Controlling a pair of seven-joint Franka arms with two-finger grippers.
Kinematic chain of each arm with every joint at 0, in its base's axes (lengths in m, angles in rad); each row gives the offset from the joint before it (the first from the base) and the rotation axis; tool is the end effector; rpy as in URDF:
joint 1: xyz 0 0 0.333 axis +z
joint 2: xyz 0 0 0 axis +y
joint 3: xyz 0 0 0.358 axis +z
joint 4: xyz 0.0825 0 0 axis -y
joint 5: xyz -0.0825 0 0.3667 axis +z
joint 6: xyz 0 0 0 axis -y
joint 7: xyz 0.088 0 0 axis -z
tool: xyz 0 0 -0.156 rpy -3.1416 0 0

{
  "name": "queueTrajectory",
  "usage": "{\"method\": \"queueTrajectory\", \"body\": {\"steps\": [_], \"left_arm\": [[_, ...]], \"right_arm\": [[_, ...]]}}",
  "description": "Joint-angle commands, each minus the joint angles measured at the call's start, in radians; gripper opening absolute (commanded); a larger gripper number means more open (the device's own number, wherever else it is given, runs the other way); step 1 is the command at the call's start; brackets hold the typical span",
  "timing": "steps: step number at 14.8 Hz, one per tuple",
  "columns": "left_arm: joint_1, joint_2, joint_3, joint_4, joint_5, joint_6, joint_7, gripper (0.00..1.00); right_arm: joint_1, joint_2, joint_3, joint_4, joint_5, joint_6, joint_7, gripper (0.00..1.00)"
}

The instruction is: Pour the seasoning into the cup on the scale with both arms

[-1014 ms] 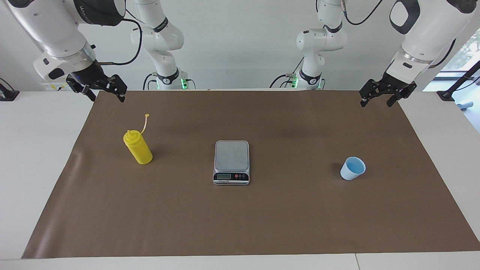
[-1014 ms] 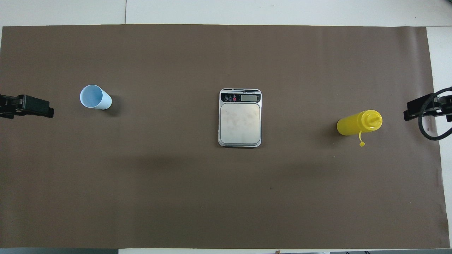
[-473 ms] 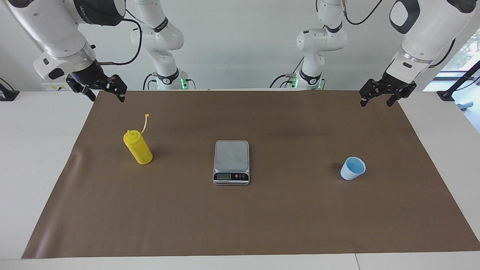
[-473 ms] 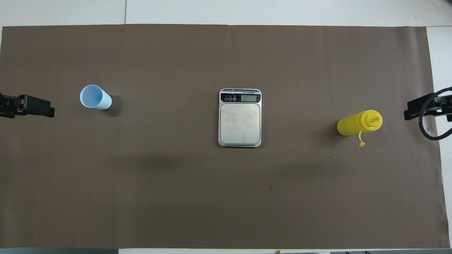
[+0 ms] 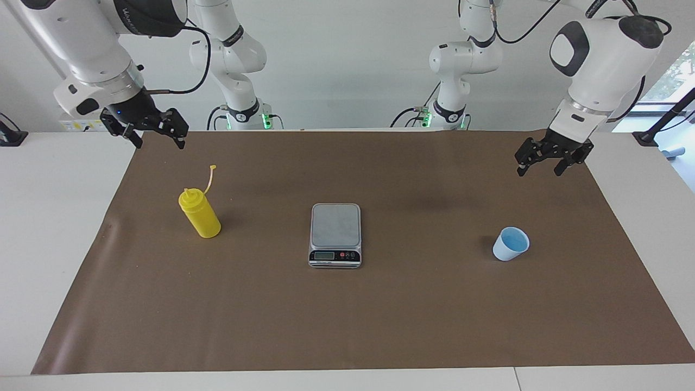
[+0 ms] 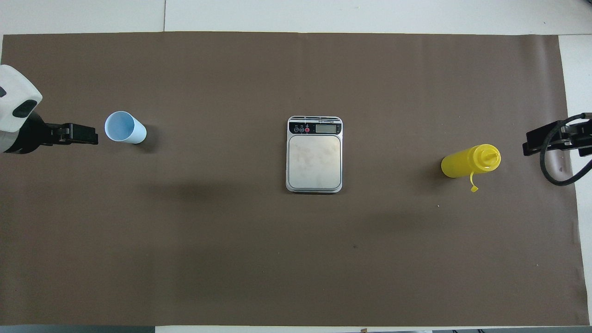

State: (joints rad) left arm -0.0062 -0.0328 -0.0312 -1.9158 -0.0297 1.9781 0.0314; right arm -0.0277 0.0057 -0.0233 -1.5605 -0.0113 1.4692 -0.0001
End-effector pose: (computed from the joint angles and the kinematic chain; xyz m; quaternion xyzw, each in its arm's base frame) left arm 0.5470 -0.0239 0.5125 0.9984 -0.0291 0.0475 0.0135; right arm 0.5226 -0.0285 0.6109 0.9985 -0.0257 -0.0486 0.0045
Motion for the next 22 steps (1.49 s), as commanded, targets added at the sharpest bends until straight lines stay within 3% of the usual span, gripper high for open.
{"method": "queueTrajectory", "body": {"steps": [1,8,11,15,16,17,18,22], "left_arm": [[0.003,0.049,-0.001,-0.034,0.005,0.1,0.007,1.0],[0.047,0.192,-0.001,-0.078,0.004,0.356,0.005,1.0],[0.071,0.247,-0.001,-0.077,0.004,0.451,0.007,1.0],[0.054,0.297,-0.001,-0.104,0.004,0.519,-0.005,0.99],[0.048,0.295,-0.001,-0.12,0.004,0.531,-0.005,0.88],[0.048,0.292,-0.001,-0.126,0.004,0.525,-0.008,0.3],[0.051,0.289,-0.001,-0.134,0.004,0.524,-0.017,0.0],[0.052,0.28,-0.001,-0.141,0.004,0.524,-0.019,0.0]], "right_arm": [[-0.015,-0.013,0.003,-0.015,-0.002,0.016,0.093,1.0],[-0.107,-0.016,-0.001,-0.033,0.139,0.008,0.708,1.0],[-0.171,-0.024,-0.003,-0.076,0.293,0.035,1.039,1.0],[-0.268,-0.02,-0.003,-0.174,0.471,0.101,1.155,1.0],[-0.288,-0.006,-0.003,-0.196,0.503,0.115,1.155,1.0],[-0.31,0.011,-0.003,-0.21,0.542,0.121,1.157,1.0],[-0.336,0.039,-0.004,-0.22,0.588,0.126,1.161,1.0],[-0.374,0.127,-0.004,-0.234,0.68,0.166,1.226,1.0]]}}
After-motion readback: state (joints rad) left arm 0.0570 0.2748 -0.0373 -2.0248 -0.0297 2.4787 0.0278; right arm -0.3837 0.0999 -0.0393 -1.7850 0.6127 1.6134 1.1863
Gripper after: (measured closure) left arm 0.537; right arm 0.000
